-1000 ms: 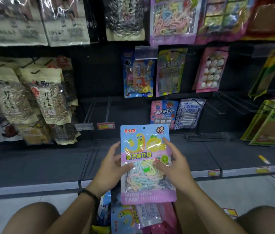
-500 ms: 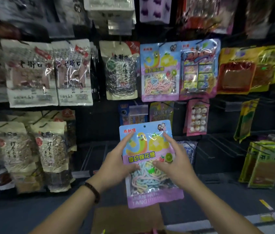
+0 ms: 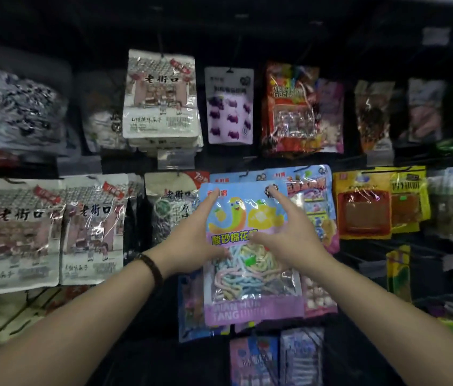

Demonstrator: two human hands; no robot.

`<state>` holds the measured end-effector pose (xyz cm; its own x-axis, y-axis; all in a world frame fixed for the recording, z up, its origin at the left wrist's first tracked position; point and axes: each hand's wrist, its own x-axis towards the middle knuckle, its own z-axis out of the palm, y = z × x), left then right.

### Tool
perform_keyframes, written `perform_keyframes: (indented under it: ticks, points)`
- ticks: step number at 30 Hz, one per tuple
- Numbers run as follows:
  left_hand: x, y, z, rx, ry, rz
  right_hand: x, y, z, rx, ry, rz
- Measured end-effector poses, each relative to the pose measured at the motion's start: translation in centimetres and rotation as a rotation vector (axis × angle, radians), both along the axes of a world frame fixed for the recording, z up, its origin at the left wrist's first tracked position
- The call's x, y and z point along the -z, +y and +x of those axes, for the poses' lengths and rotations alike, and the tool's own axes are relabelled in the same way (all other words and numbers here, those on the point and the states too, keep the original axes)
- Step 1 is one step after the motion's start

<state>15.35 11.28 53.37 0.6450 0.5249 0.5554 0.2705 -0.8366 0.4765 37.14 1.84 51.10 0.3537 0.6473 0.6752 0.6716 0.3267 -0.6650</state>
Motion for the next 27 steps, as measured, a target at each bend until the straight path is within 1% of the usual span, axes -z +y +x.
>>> perform_keyframes:
  ticks: [4, 9, 12, 19, 22, 27]
  points:
    - [-3.4, 1.6, 2.9, -0.039, 0.023, 0.041, -3.2, 1.7, 2.2, 0.070, -0.037, 0.019]
    - [-5.4, 4.5, 5.5, -0.053, 0.064, 0.011, -4.6, 4.9, 4.6, 0.108, -0.061, -0.008]
    - [-5.6, 5.7, 6.5, -0.099, 0.113, 0.038, -4.6, 6.3, 5.4, 0.113, -0.025, -0.048]
    - [-5.4, 6.9, 6.7, -0.076, 0.084, 0.010, -4.9, 7.9, 5.7, 0.124, -0.043, -0.065]
    - [-5.2, 7.0, 6.7, -0.089, 0.100, 0.022, -4.5, 8.0, 5.6, 0.165, -0.094, -0.082]
    - [-4.3, 7.3, 6.9, -0.087, 0.104, -0.021, -4.1, 8.7, 6.0, 0.171, -0.077, -0.129]
